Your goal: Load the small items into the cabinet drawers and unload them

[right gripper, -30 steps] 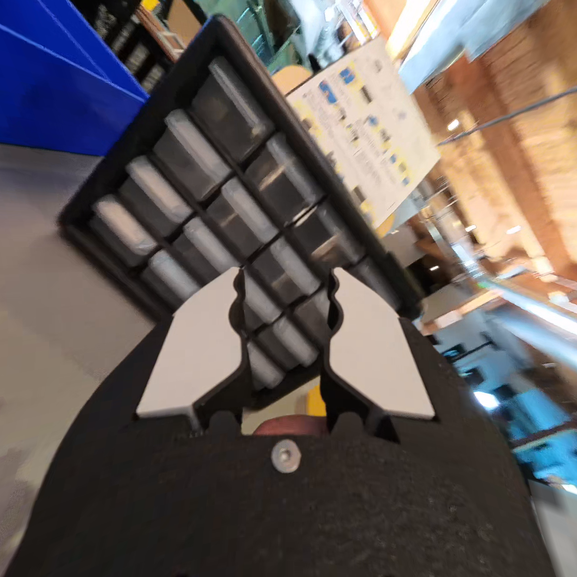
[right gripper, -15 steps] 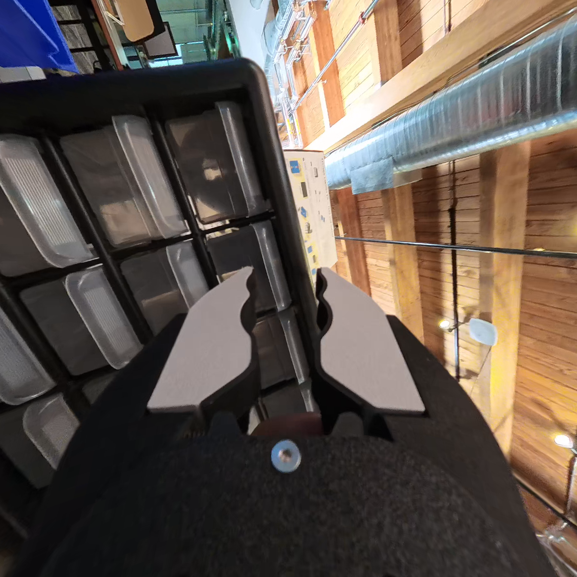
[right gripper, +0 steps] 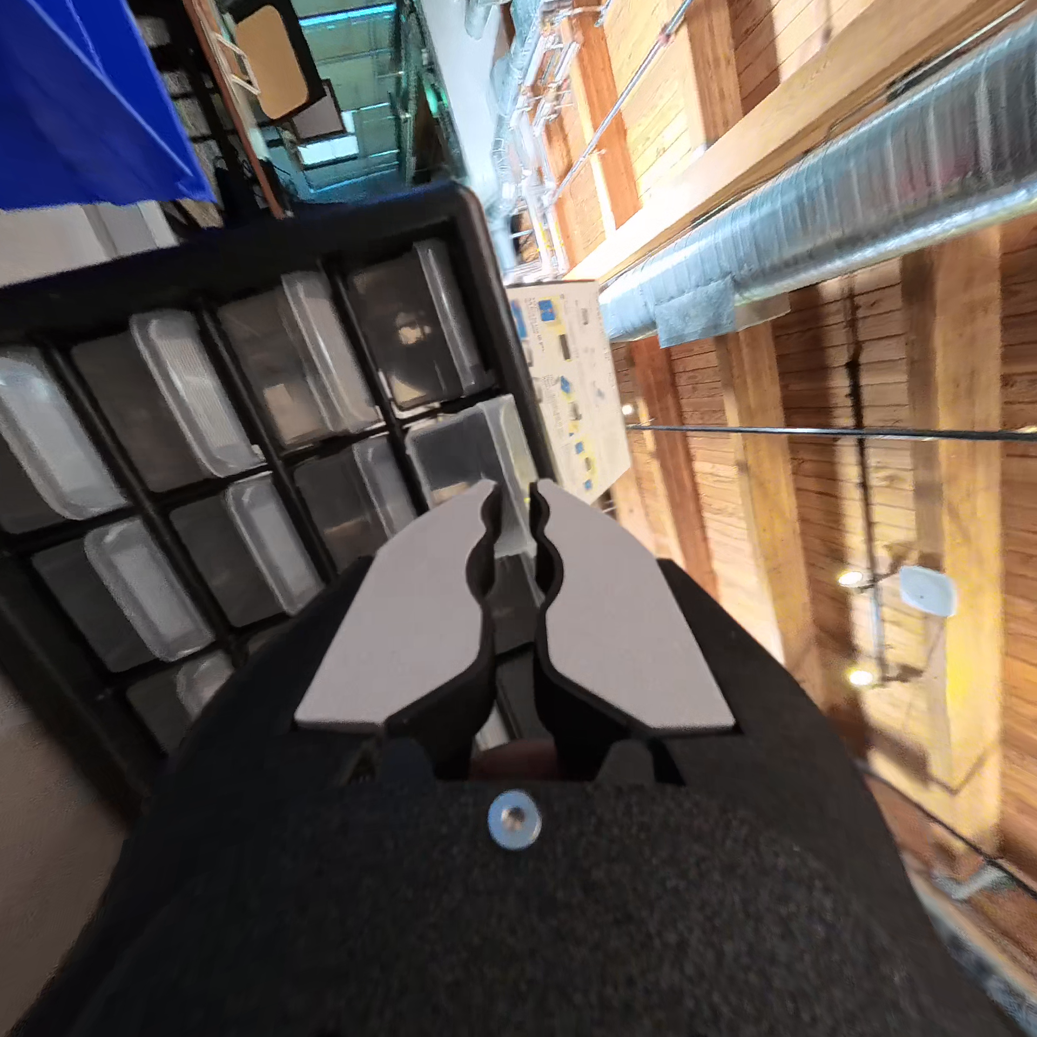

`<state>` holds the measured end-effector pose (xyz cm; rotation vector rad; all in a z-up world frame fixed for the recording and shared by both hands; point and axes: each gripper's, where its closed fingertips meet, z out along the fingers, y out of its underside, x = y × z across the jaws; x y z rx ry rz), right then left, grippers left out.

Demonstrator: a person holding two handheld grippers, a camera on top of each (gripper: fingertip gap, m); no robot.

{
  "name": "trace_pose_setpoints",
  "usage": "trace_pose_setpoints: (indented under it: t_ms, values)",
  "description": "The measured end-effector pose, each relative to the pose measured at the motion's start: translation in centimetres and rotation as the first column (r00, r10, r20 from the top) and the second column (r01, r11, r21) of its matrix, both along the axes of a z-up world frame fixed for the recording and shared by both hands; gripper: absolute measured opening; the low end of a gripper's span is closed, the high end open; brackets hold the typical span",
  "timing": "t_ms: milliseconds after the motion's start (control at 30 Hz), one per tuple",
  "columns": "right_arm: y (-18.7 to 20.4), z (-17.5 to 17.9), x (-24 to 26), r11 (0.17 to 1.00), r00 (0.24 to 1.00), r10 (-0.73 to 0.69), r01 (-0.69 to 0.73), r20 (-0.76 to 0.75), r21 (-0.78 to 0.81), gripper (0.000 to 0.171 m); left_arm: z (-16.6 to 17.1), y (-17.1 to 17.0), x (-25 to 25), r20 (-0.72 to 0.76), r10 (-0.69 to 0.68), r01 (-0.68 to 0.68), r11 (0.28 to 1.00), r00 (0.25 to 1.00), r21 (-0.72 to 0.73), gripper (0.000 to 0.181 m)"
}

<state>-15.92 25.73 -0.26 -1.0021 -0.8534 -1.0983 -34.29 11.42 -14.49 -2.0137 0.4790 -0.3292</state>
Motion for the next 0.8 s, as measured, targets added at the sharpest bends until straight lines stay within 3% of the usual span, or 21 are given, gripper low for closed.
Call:
trace_pose_setpoints:
  t_ms: [67, 133, 167, 233, 300, 333, 367, 400, 500, 567, 700, 800]
  values:
    - [-1.0, -1.0, -0.3, 0.993, 0.989, 0.04, -0.054, -0.14, -0.102, 0.024, -0.1, -0.1, 0.1, 0.022, -0.005, 0.005, 1.0, 1.0, -0.02, 0.071]
    - [-2.0, -2.9, -0.3, 0.954, 0.906, 0.047, -0.165, -0.421, -0.249, 0.035, -0.1, -0.2, 0.0, 0.038, -0.005, 0.006, 0.999, 0.999, -0.031, 0.071]
    - [-2.5, -4.1, -0.6, 0.914, 0.815, 0.026, -0.254, -0.579, -0.316, 0.041, -0.1, -0.1, 0.0, 0.043, -0.003, 0.005, 0.999, 0.999, -0.034, 0.071]
    - [-3.4, -6.3, -1.7, 0.787, 0.547, -0.076, -0.481, -0.834, -0.387, 0.051, -0.2, -0.1, 0.0, 0.062, -0.004, 0.007, 0.999, 0.998, -0.046, 0.071]
    - [-4.1, -7.7, -1.9, 0.696, 0.264, -0.263, -0.614, -0.928, -0.372, 0.056, -0.2, -0.3, 0.3, 0.096, -0.01, 0.016, 0.998, 0.995, -0.065, 0.072]
    - [-4.4, -8.4, -1.8, 0.665, 0.18, -0.348, -0.645, -0.92, -0.377, 0.058, -0.2, -0.3, 0.4, 0.111, -0.013, 0.021, 0.997, 0.994, -0.073, 0.072]
    - [-4.4, -8.7, -1.8, 0.653, 0.142, -0.386, -0.656, -0.912, -0.379, 0.071, -0.2, -0.4, 0.4, 0.121, -0.014, 0.024, 0.997, 0.993, -0.078, 0.072]
    - [-4.2, -8.5, -1.7, 0.665, 0.148, -0.374, -0.645, -0.916, -0.376, 0.079, -0.2, -0.4, 0.4, 0.125, -0.013, 0.023, 0.996, 0.992, -0.081, 0.072]
    - [-2.4, -5.7, 1.0, 0.843, 0.248, -0.239, -0.427, -0.939, -0.327, 0.076, -0.2, -0.4, 0.4, 0.143, -0.005, 0.018, 0.996, 0.99, -0.091, 0.072]
    - [-1.0, -3.7, 1.6, 0.904, 0.313, -0.168, -0.328, -0.935, -0.273, 0.075, -0.2, -0.6, 0.8, 0.176, -0.012, 0.032, 0.993, 0.984, -0.112, 0.072]
    - [2.0, -2.8, 0.6, 0.922, 0.277, -0.174, -0.291, -0.945, -0.255, 0.082, -0.5, -0.6, 0.7, 0.178, -0.011, 0.034, 0.991, 0.984, -0.126, 0.072]
    - [3.5, -2.4, 0.5, 0.949, 0.3, -0.168, -0.208, -0.939, -0.236, 0.081, -0.6, -0.5, 0.5, 0.173, -0.006, 0.028, 0.992, 0.985, -0.127, 0.072]
